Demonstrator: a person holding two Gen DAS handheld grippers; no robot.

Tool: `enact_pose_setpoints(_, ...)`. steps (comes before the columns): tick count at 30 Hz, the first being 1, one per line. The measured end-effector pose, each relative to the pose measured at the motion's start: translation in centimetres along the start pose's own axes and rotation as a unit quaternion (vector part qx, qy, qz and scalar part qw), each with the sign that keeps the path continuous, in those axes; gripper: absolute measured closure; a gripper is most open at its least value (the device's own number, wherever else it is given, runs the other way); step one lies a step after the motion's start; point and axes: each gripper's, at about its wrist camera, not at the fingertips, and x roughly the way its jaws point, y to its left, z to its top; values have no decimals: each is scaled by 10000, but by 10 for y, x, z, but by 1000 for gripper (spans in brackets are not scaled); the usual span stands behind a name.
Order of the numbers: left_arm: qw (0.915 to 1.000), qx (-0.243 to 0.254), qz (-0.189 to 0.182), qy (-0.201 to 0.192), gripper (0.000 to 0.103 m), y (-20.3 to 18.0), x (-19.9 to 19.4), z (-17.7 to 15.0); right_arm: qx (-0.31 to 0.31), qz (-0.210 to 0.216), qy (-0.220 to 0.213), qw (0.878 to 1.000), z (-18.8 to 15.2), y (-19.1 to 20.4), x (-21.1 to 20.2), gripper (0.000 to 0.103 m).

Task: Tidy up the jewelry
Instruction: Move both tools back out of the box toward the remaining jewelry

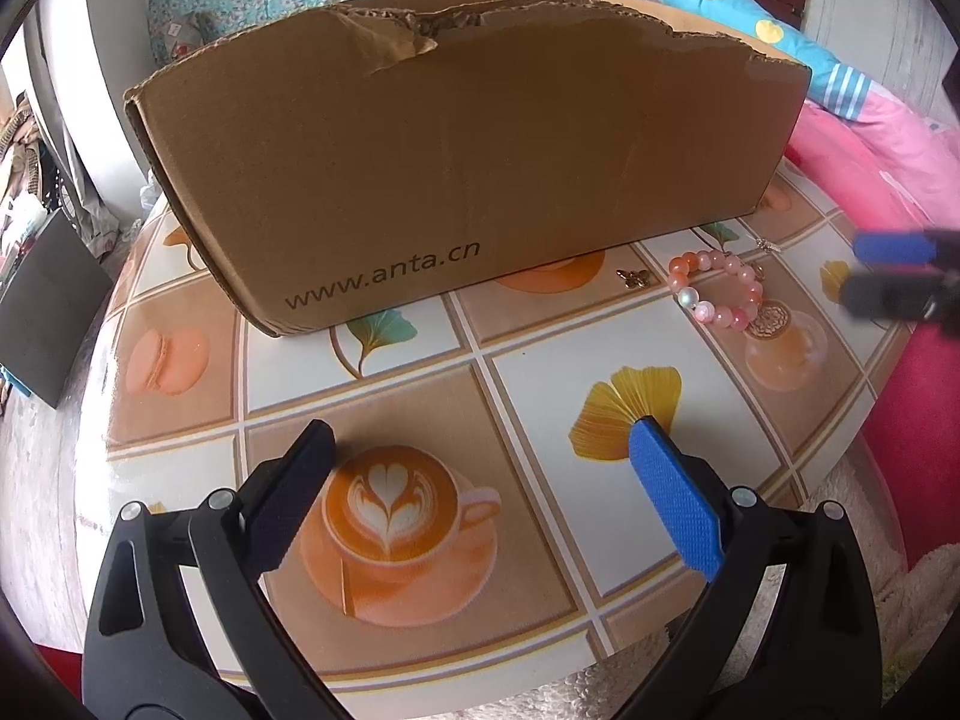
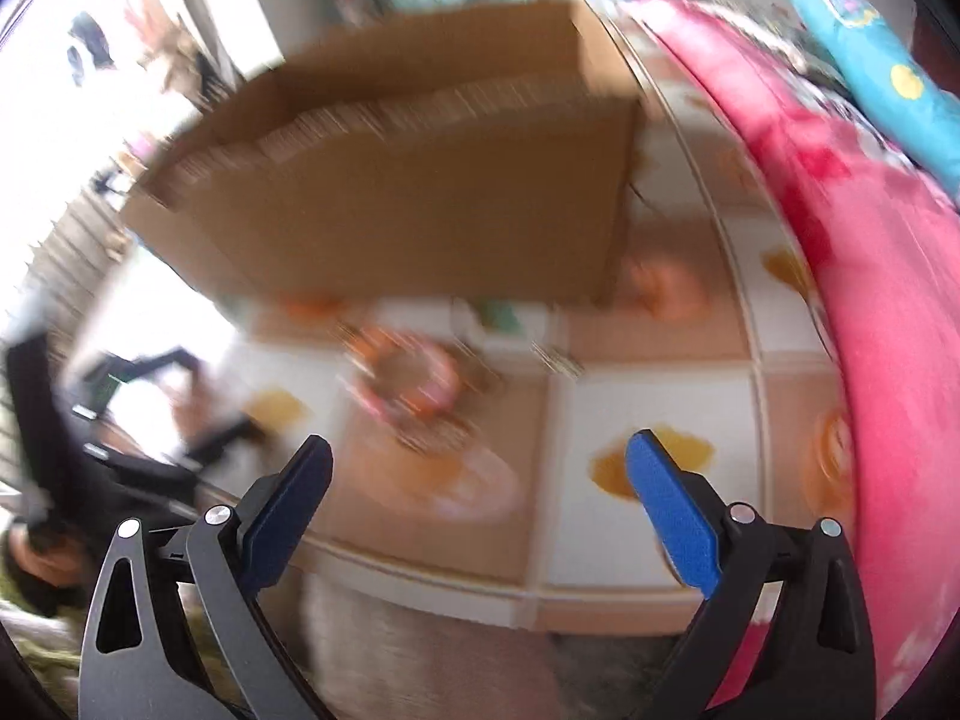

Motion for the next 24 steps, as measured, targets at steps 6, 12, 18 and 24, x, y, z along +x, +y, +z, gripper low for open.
enact_pose_setpoints(6,10000,49,-42,13,8,0,0,-5,-342,456,35,9984,11,24,14,47)
enact_pose_setpoints(12,10000,47,-39,64,8,0,-2,-4,-392,511,266,9976,13,32,30,60)
enact_pose_setpoints(18,9999,41,-85,85,8,1,-1,0,-325,637,558,9959,6,38,45,75)
enact_pose_setpoints(24,9969,-701,-332,-113,8,32,-10,0,-312,685,429,9962,10,42,41,77)
